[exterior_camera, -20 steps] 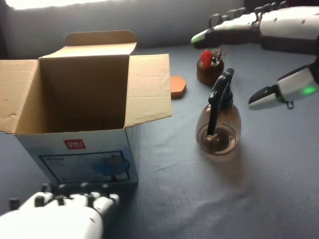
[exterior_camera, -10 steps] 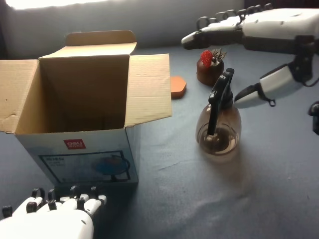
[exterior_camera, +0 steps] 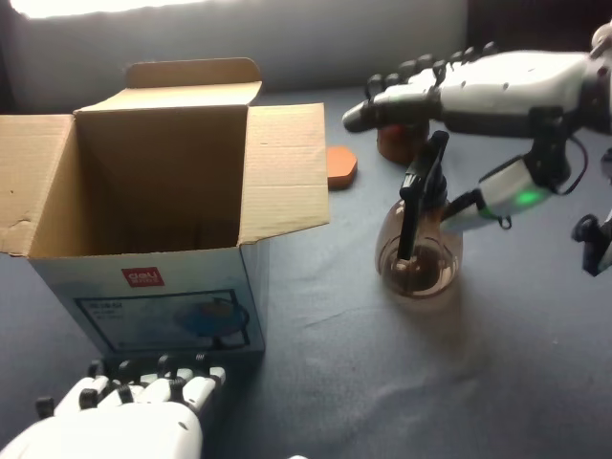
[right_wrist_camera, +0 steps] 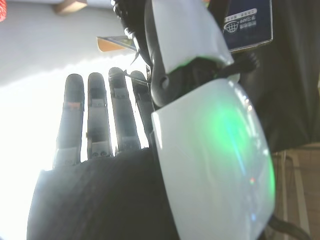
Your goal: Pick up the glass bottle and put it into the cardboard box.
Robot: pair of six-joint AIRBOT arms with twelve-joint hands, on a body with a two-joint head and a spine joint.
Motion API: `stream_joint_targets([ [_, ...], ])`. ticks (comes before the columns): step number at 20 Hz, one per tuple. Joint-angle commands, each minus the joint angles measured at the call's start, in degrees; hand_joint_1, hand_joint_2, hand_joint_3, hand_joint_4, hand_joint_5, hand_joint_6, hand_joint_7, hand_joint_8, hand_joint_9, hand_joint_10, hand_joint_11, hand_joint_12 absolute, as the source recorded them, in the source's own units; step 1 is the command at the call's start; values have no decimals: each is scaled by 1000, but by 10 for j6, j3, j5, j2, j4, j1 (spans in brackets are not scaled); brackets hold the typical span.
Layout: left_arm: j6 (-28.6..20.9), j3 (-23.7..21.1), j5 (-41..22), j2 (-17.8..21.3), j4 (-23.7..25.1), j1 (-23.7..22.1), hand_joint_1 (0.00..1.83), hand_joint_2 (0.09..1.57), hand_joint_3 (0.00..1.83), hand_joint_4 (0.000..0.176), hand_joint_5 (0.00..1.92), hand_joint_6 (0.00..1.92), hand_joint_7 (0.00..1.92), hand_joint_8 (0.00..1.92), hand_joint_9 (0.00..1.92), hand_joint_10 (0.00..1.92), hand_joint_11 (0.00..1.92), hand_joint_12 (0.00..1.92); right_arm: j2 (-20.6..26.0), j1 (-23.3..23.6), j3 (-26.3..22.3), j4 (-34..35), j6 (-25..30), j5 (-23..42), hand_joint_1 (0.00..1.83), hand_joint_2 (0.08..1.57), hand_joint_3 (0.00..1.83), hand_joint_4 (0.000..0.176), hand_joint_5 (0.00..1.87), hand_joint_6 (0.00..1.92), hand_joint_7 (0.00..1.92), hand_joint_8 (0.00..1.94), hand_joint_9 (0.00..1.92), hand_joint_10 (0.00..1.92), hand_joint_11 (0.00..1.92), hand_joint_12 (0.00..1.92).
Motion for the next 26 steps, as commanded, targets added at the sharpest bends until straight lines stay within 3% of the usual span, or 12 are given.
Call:
stream_joint_targets([
  [1, -2, 4, -31, -4, 52, 0, 0, 1256, 1, 0, 147, 0, 171, 0, 169, 0, 0, 739, 1, 4, 3, 13, -2, 17, 1247, 965, 79, 0, 71, 241, 188, 3, 3, 384, 0, 400],
  [7, -18, 23, -31, -8, 99, 33, 18, 1256, 0, 0, 123, 2, 164, 1, 160, 1, 0, 605, -11, 3, 14, 13, -2, 11, 1247, 965, 82, 0, 78, 242, 190, 3, 4, 391, 0, 416],
  [26, -74, 75, 14, -12, 159, 96, 25, 1253, 0, 0, 133, 2, 166, 1, 163, 0, 0, 570, -16, -7, 22, 13, -5, 10, 1240, 960, 86, 0, 89, 247, 205, 7, 1, 400, 0, 434],
])
